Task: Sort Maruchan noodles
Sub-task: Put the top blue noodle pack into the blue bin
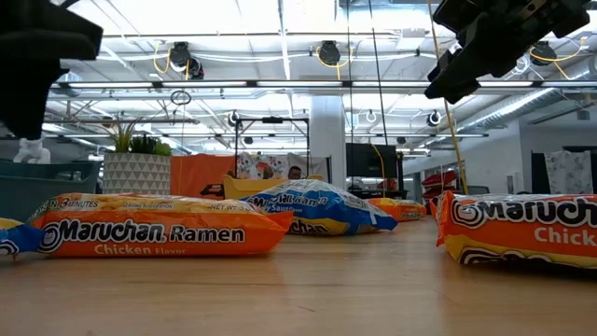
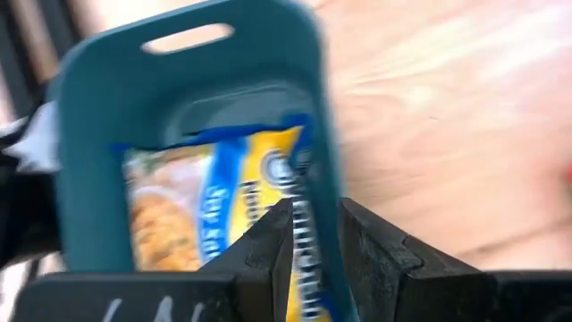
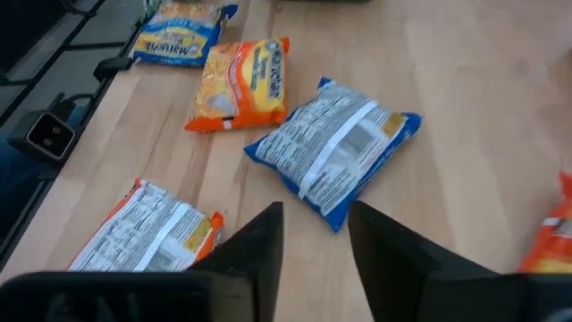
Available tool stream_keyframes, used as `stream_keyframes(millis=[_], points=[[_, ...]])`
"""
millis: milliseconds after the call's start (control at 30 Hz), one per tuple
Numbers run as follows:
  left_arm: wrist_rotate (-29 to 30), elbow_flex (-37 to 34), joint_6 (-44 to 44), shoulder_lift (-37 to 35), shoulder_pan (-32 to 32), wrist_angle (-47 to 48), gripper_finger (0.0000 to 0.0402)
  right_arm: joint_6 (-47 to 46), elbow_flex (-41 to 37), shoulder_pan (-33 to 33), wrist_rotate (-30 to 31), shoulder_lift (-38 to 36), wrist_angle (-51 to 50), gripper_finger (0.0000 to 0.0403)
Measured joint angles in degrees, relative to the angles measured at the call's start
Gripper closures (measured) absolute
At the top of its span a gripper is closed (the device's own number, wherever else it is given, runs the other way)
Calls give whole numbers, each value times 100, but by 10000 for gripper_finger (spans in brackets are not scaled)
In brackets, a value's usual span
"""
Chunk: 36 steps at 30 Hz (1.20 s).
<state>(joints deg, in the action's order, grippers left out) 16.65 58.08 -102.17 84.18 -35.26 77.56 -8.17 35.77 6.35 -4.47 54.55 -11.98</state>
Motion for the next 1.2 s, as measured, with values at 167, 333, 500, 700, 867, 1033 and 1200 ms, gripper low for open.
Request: stream_keyframes(millis=[167, 333, 500, 700, 867, 1033, 1200], points=[[506, 2, 533, 0, 94, -380, 305, -107, 2, 205, 198, 494, 276, 226], [894, 2, 1038, 0, 325, -430, 305, -119, 2, 251, 291, 1294, 793, 185], [941, 2, 1352, 1, 589, -503, 305, -458, 2, 297, 491, 1978, 780, 175], [1155, 2, 2327, 2, 716, -1420, 305, -622, 0, 572, 1380, 2683, 1101, 175], [1526, 2, 3573, 1, 712, -2509, 305, -616, 2, 717, 1501, 3156, 2045, 175], [1597, 2, 4404, 0, 694, -3390, 305, -618, 2, 725, 1517, 3508, 2292, 175], [1599, 2, 4573, 0, 566, -3963, 305, -594, 2, 621, 1512, 3836, 2340, 175]])
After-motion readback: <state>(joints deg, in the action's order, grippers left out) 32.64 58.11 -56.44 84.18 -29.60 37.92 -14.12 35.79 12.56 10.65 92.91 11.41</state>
